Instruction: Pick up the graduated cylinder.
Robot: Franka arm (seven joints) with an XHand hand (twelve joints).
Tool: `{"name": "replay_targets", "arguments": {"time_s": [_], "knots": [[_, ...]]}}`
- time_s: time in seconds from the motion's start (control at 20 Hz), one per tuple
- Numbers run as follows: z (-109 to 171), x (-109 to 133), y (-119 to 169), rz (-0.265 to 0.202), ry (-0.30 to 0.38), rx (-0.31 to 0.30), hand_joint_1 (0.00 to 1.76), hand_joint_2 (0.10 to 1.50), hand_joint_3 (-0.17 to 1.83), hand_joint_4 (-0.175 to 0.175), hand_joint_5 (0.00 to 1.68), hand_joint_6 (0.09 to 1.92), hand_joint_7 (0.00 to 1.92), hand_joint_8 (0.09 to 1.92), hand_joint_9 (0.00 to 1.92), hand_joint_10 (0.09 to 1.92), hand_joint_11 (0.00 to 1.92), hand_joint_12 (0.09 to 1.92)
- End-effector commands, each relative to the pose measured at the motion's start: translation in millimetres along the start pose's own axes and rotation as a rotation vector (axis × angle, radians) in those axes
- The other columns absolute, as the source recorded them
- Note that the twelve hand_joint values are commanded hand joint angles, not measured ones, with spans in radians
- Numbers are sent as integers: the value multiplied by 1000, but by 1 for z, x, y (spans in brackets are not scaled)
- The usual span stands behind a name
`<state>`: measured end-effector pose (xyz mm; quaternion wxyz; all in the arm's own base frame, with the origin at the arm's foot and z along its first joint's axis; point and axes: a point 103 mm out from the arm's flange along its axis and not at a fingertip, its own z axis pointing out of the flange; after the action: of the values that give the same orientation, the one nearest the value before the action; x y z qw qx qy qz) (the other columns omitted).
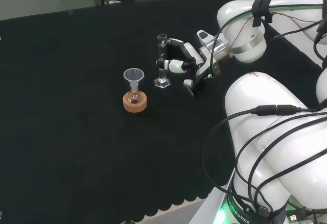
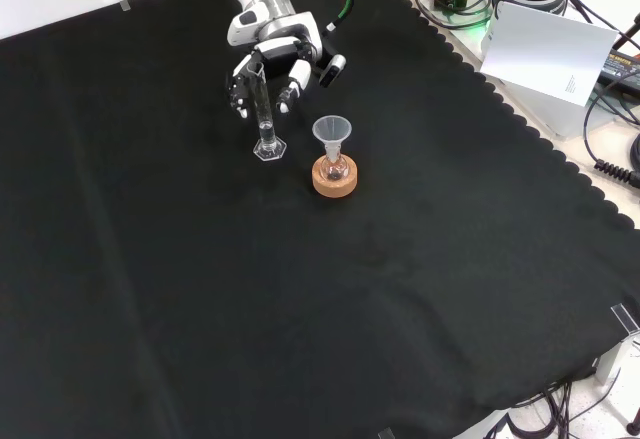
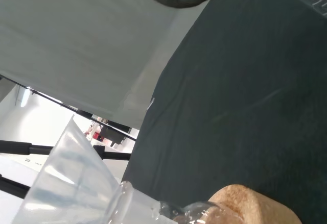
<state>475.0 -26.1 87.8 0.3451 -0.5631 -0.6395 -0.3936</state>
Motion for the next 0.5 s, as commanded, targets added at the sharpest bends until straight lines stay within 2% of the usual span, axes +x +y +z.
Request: {"name": "replay_targets", "arguments": {"time_s": [0.05, 0.5], "knots": [[2, 0, 0, -5, 6, 3, 1179, 959, -175, -28, 602, 801, 550, 709, 779, 550, 481, 1285], [11, -1, 2, -3, 15, 9, 1181, 974, -175, -7, 669, 830, 589, 719, 823, 556, 516, 1278]]}}
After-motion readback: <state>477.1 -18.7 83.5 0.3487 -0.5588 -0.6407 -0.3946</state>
